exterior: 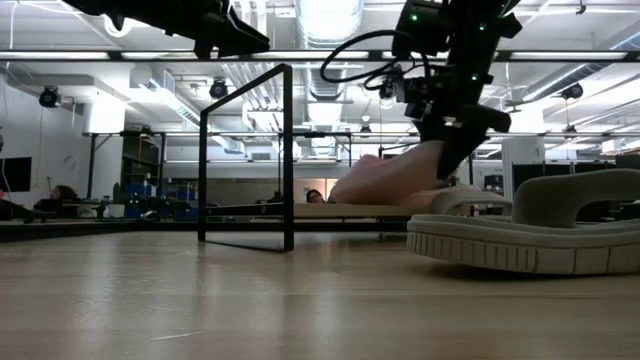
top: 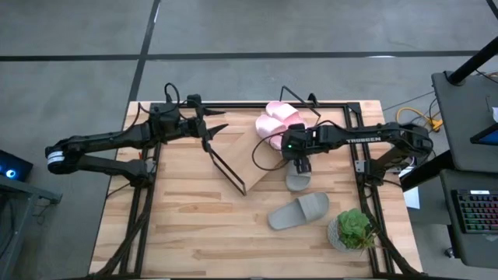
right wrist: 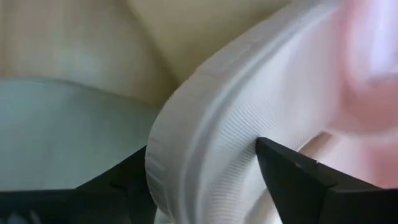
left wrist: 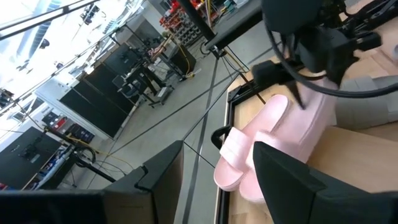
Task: Pick and place slides into the shelf
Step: Put the pink slide on the shelf
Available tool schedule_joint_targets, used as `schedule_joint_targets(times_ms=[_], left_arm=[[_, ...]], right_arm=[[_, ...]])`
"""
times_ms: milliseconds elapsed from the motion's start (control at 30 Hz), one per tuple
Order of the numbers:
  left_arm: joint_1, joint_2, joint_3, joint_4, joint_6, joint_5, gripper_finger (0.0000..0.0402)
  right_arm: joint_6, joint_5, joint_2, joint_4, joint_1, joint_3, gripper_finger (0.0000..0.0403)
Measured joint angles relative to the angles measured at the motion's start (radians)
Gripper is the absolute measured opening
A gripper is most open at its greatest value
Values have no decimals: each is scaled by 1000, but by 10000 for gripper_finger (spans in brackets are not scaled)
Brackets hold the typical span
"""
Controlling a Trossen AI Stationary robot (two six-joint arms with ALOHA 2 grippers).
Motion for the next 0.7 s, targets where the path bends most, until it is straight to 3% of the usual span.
schedule_joint_targets(times_ms=[167, 700], left_arm=[[0, 0, 0, 1, 0, 0, 179], [0, 0, 0, 4, 0, 0, 179]], right_arm=[[-18, 18, -5, 4, -1, 20, 274], [85, -27, -8, -182, 1, 112, 298]])
